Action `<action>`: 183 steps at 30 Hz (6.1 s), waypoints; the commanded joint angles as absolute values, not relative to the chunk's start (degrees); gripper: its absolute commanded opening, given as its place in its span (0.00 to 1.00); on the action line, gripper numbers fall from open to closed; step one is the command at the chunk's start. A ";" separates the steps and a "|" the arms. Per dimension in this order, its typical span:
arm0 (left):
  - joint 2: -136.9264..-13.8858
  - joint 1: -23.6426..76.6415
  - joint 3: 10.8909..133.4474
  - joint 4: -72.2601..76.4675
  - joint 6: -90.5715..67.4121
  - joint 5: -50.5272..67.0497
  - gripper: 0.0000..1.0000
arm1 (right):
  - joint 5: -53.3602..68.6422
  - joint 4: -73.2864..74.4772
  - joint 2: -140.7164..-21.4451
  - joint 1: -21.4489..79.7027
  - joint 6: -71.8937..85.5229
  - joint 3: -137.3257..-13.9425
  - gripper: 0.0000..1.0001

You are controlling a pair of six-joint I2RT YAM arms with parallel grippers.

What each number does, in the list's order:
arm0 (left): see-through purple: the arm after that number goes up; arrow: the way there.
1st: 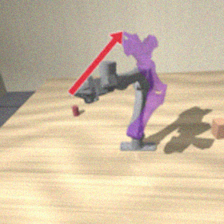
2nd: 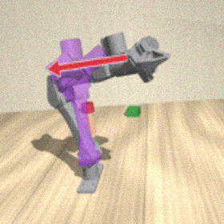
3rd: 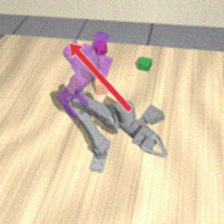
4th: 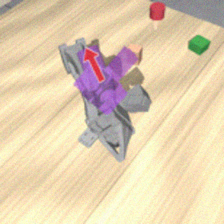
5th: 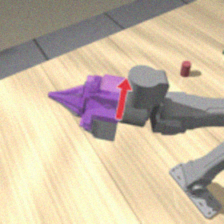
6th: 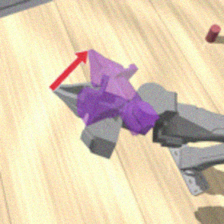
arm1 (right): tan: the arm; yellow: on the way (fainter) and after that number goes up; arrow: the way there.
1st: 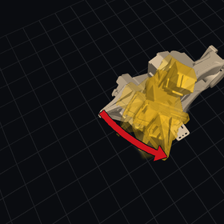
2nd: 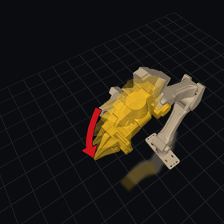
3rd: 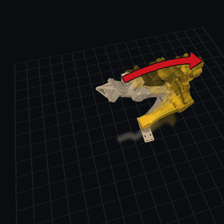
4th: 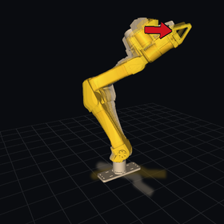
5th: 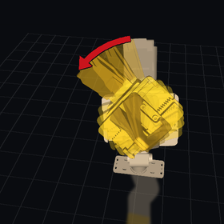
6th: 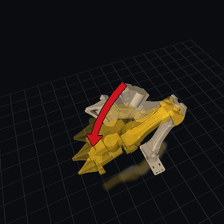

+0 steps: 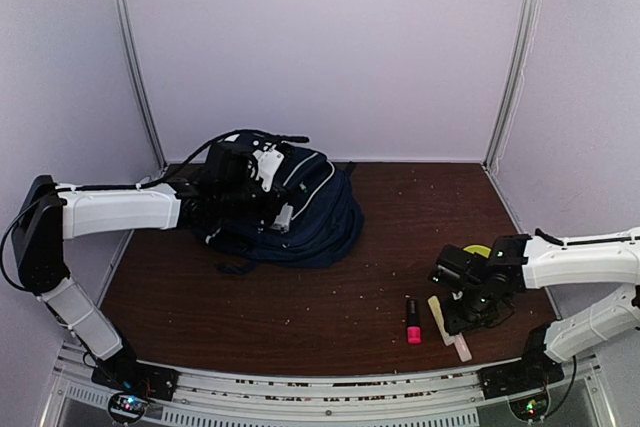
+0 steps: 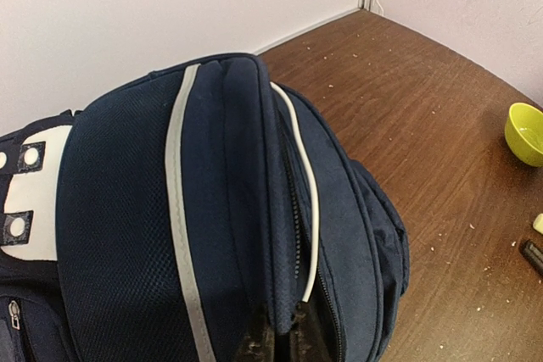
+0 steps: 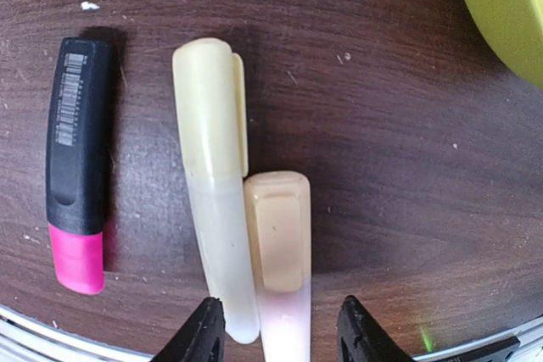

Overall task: Pack the student bag
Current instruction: Pick up the pen from the corner of the board, then place the pen in the upper front pocket of the bag, then pick up the pen from the corner of the board, then place the pen in the upper front pocket of the bag.

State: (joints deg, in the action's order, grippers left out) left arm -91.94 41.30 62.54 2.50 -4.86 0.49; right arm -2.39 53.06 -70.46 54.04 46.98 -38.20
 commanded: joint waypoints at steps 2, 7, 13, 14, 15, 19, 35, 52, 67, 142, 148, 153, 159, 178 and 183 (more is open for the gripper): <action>-92.71 40.60 64.70 6.25 -4.27 0.92 0.00 | -0.69 56.73 -67.43 54.17 48.07 -36.68 0.48; -92.88 40.56 64.93 6.41 -4.38 1.05 0.00 | 2.84 52.12 -69.75 54.20 47.84 -32.45 0.41; -92.31 40.61 64.50 6.23 -4.29 0.77 0.00 | 2.71 49.38 -73.91 54.24 46.23 -32.94 0.39; -92.22 40.61 64.43 6.27 -4.30 0.79 0.00 | 2.36 49.56 -74.30 54.28 45.89 -33.22 0.37; -92.13 40.61 64.41 6.28 -4.26 0.79 0.00 | 2.17 49.52 -74.62 54.29 45.55 -33.56 0.33; -92.09 40.61 64.09 6.52 -4.44 0.71 0.00 | 1.62 48.86 -75.76 54.23 44.88 -35.57 0.20; -88.79 40.59 63.53 6.01 -3.02 -1.34 0.00 | 3.34 34.65 -77.94 53.03 29.54 -63.63 0.06; -84.84 40.61 63.00 4.74 -2.82 -0.73 0.00 | 20.50 14.17 -120.72 46.33 43.85 -103.53 0.00; -84.64 40.61 62.12 5.73 -3.65 0.66 0.00 | 11.61 3.09 -129.48 43.65 51.24 -111.59 0.26; -86.38 40.54 63.67 4.11 -3.28 -0.79 0.00 | 4.54 19.23 -86.59 50.95 30.65 -70.60 0.07; -85.19 40.57 64.37 2.67 -3.16 -1.53 0.00 | 18.06 7.30 -107.46 48.23 40.47 -90.52 0.03; -83.55 40.61 63.91 2.64 -2.46 -2.49 0.00 | 16.95 7.12 -117.90 45.78 45.63 -100.83 0.01; -83.76 40.61 64.19 2.62 -2.30 -1.70 0.00 | 12.88 4.43 -123.65 44.65 47.73 -106.42 0.00; -86.48 40.60 64.55 1.78 -2.81 -0.71 0.00 | 7.11 2.91 -123.94 44.30 43.45 -107.83 0.49; -87.58 40.58 64.80 1.68 -2.95 -0.51 0.00 | 8.69 6.18 -119.25 44.74 37.71 -107.62 0.54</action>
